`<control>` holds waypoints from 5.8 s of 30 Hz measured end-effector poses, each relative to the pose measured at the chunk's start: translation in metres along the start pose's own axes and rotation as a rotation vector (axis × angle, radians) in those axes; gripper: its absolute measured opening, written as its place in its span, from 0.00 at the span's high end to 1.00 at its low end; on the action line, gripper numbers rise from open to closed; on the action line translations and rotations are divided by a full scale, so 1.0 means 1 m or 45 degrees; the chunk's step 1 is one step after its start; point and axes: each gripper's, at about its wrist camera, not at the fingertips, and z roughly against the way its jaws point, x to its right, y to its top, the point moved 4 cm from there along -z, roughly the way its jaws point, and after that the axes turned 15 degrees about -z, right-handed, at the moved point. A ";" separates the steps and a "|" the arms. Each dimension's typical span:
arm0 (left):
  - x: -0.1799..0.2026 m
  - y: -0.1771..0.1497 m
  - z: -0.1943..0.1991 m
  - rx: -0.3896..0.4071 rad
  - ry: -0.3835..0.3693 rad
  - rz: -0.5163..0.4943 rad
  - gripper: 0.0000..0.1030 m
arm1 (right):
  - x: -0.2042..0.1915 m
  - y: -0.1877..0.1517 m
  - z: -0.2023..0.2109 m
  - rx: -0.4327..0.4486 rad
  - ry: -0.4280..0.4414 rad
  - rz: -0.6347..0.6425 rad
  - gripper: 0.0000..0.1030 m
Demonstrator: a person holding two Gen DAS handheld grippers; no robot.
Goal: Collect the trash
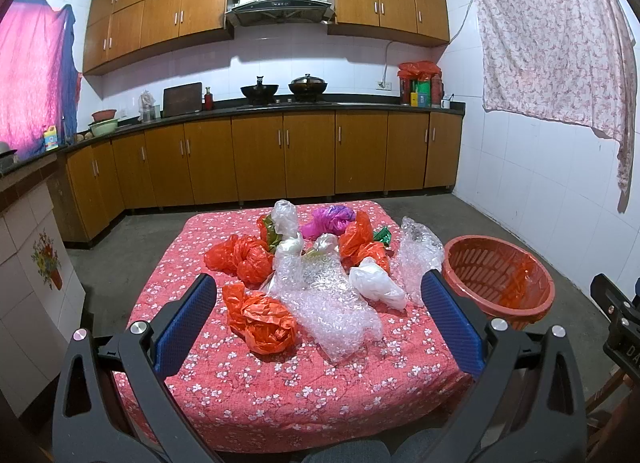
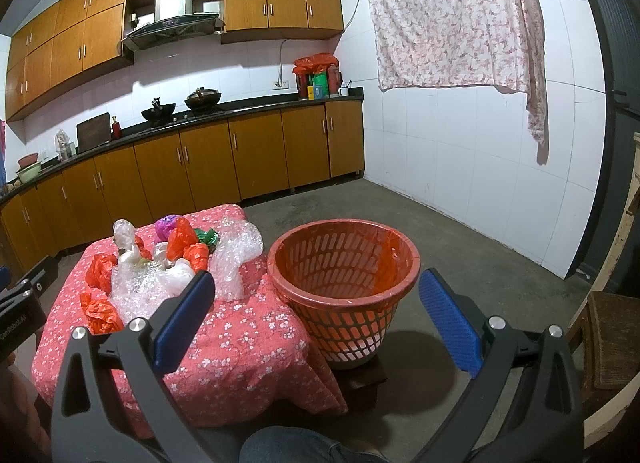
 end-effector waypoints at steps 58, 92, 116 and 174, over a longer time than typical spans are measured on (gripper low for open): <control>-0.001 0.000 0.000 -0.004 -0.002 0.003 0.02 | 0.002 -0.001 -0.001 -0.002 0.001 -0.007 0.04; -0.070 -0.061 -0.107 -0.292 0.099 0.132 0.20 | -0.080 -0.031 -0.182 -0.316 0.101 0.117 0.40; -0.067 -0.087 -0.173 -0.440 -0.014 0.195 0.39 | -0.117 -0.072 -0.282 -0.547 0.111 0.154 0.82; 0.242 0.101 -0.240 -0.121 -0.821 -0.316 0.64 | 0.093 0.053 -0.270 -0.291 -0.145 -0.149 0.83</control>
